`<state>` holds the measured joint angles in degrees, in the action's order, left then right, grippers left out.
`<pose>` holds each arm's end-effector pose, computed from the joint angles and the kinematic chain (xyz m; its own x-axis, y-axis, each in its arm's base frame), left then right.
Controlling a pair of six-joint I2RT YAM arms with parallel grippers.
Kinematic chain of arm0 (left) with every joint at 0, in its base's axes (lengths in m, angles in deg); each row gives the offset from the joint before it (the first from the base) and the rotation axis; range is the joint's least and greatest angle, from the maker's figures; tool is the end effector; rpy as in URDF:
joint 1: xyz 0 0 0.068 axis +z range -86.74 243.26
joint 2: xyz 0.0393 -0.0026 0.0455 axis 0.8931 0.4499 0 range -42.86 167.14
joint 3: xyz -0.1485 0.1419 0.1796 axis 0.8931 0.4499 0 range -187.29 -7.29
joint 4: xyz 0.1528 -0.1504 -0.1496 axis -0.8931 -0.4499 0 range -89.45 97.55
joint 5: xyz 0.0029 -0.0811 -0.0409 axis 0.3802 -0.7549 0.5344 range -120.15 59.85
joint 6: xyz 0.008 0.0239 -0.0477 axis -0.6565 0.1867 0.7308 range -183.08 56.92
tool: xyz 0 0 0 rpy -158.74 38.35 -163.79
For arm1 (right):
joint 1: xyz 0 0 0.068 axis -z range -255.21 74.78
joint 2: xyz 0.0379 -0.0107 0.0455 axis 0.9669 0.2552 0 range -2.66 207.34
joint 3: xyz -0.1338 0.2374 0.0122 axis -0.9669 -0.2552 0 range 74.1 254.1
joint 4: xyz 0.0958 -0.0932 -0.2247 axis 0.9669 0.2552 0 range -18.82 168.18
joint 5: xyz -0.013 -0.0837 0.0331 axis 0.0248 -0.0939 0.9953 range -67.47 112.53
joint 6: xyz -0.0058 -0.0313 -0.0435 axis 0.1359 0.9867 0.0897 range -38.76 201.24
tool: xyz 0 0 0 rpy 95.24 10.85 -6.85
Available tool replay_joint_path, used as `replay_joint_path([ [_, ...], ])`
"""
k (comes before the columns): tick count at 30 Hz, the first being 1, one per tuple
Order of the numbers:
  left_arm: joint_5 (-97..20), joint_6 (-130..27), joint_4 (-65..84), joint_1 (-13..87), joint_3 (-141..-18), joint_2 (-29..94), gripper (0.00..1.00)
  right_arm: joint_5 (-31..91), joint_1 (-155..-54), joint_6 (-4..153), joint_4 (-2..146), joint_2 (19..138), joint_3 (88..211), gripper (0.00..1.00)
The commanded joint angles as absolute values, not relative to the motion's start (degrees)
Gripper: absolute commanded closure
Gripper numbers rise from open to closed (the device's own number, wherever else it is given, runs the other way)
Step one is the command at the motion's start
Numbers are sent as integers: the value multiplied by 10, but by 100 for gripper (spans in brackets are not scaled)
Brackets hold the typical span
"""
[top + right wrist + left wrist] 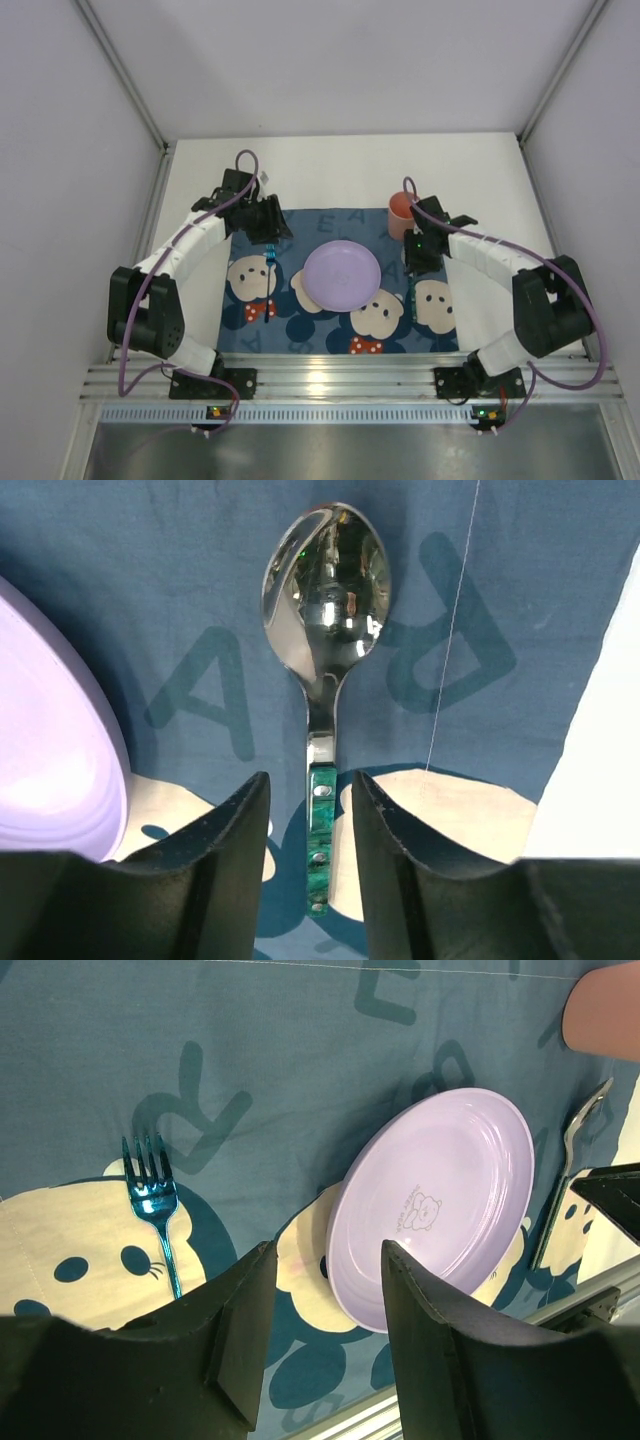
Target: Set the dinner table for one person
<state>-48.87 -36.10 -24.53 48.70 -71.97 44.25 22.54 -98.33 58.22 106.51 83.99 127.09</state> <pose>0.3055 -0.0911 0.2515 -0.8922 -0.2122 -0.3988 0.0154 0.8680 -0.4963 0.2584 0.1104 0.1889 -0.9437 0.0225 -0.3300 -0.0255 0.9898 0.1404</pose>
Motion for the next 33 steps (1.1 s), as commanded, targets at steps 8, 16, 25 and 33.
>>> replay_joint_path([
  [8, -453, -375, -236, 486, -743, 417, 48, 233, -999, 585, 1099, 750, 1256, 56],
  [16, -174, -434, -148, 486, -718, 285, 41, 183, -1019, 632, 1114, 493, 1366, 24],
  [25, 21, -597, 445, 499, -270, 196, 12, 144, -1019, 698, 897, 276, 1148, 0],
  [33, -48, -646, 599, 525, -257, 382, 13, 96, -1019, 712, 910, 170, 1101, 0],
])
